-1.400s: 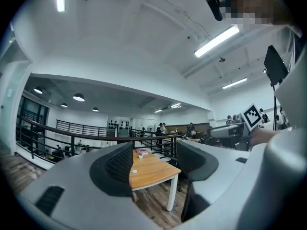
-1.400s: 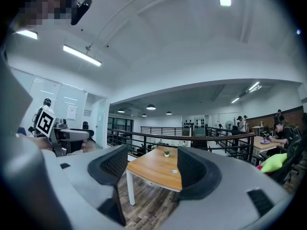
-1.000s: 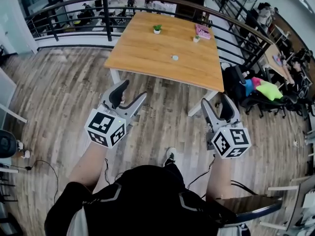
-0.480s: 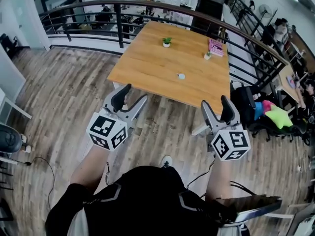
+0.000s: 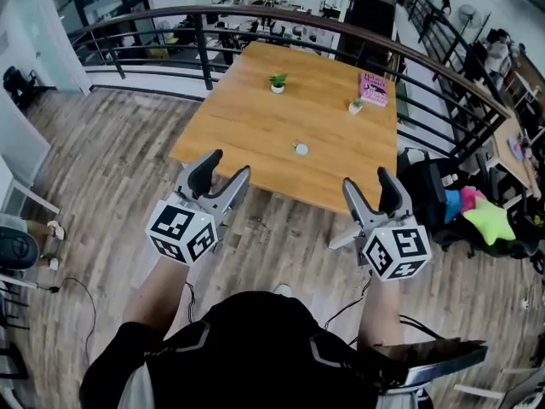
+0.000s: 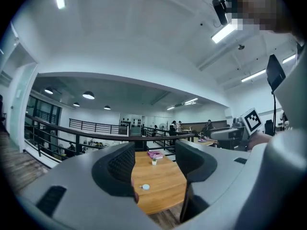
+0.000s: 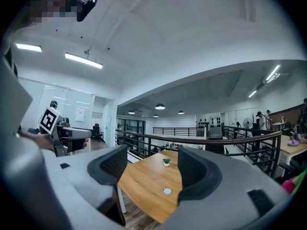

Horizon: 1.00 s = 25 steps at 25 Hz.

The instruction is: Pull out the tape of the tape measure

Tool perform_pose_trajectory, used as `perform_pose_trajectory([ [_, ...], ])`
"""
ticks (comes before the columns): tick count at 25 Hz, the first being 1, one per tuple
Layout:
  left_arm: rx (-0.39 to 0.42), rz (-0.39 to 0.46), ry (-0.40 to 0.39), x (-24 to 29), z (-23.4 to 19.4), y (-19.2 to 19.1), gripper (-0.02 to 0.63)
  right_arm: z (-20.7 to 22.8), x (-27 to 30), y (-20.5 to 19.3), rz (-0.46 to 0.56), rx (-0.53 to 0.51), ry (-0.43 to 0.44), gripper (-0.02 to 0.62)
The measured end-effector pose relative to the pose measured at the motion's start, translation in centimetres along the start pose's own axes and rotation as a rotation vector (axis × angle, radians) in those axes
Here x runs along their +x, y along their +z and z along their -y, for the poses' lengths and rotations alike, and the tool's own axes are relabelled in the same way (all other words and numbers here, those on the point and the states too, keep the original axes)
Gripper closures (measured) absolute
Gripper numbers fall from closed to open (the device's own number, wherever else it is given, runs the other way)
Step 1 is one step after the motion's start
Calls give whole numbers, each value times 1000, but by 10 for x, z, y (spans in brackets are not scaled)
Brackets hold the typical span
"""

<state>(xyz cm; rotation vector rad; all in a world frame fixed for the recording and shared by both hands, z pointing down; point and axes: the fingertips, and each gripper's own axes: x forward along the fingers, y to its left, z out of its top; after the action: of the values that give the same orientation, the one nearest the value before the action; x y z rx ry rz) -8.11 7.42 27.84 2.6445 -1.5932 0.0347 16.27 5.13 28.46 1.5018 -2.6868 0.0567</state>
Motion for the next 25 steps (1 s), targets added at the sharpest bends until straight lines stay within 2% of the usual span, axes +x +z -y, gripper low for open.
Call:
perform_pose_trajectory([
  [5,25,-33,7,48,11,-8,328,41,14,-8,-8,6,19,261],
  [12,37,-54,13,93,10,-14,328,75,44,-16,-15,4,43,261],
  [18,29,-60,-24,127,-24,-23,328,82,85,-31,-51,-5,27,261],
  [25,26,-36,-124,184,-93,-23,328,85,157,-38,-90,-35,-43,261],
])
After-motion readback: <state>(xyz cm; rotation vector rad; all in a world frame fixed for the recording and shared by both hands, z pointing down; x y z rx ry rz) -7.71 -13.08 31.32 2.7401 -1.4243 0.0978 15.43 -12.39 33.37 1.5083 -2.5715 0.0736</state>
